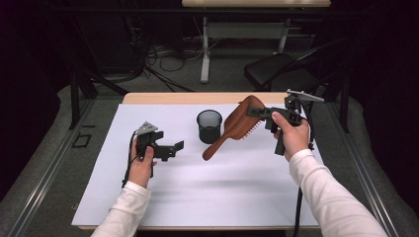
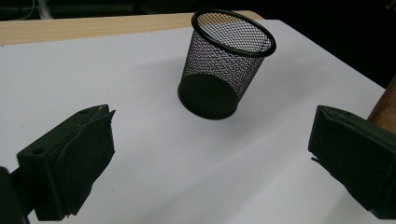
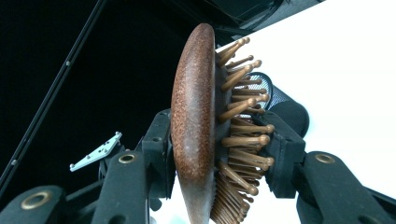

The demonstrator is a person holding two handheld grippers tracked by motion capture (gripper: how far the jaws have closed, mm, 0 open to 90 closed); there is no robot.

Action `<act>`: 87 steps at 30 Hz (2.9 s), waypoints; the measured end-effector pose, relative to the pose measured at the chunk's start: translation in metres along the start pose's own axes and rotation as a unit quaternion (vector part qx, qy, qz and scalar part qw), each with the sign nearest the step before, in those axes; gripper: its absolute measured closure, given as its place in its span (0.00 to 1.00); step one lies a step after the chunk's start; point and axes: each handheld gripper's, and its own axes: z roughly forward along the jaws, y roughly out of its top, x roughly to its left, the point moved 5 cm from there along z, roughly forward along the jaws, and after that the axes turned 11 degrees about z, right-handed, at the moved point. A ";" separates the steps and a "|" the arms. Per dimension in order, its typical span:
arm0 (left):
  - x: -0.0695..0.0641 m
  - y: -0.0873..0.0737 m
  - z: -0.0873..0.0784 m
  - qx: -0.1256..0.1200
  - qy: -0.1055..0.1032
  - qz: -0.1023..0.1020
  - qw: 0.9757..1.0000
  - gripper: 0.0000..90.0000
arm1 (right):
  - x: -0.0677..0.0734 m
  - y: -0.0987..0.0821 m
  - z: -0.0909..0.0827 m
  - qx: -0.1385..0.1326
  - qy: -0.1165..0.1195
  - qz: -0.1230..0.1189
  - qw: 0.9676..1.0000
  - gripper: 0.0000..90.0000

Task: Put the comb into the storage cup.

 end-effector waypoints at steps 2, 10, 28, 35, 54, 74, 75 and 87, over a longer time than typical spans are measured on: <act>0.000 0.000 0.000 0.000 0.000 0.000 1.000 0.01 | 0.000 0.003 -0.001 -0.004 -0.002 0.000 1.000 0.58; 0.000 0.000 0.000 0.002 -0.003 0.000 1.000 0.01 | 0.004 0.016 -0.006 -0.025 -0.006 0.003 1.000 0.58; 0.001 -0.001 0.001 0.006 -0.001 0.000 1.000 0.01 | 0.019 0.038 -0.010 -0.054 -0.018 0.000 0.998 0.57; 0.001 -0.001 0.001 0.005 -0.002 0.000 1.000 0.01 | 0.022 0.046 -0.008 -0.068 -0.026 -0.003 0.997 0.57; 0.002 -0.001 0.000 0.004 0.000 -0.001 1.000 0.01 | 0.026 0.063 -0.008 -0.101 -0.039 -0.001 0.994 0.57; 0.004 -0.002 0.001 0.006 -0.001 -0.003 1.000 0.01 | 0.023 0.065 0.006 -0.138 -0.069 -0.015 0.988 0.57; 0.004 -0.003 0.001 0.007 -0.001 -0.003 1.000 0.01 | 0.023 0.065 0.007 -0.140 -0.071 -0.014 0.987 0.57; 0.004 -0.003 0.001 0.008 0.000 -0.005 1.000 0.01 | 0.018 0.061 0.021 -0.154 -0.081 -0.020 0.984 0.57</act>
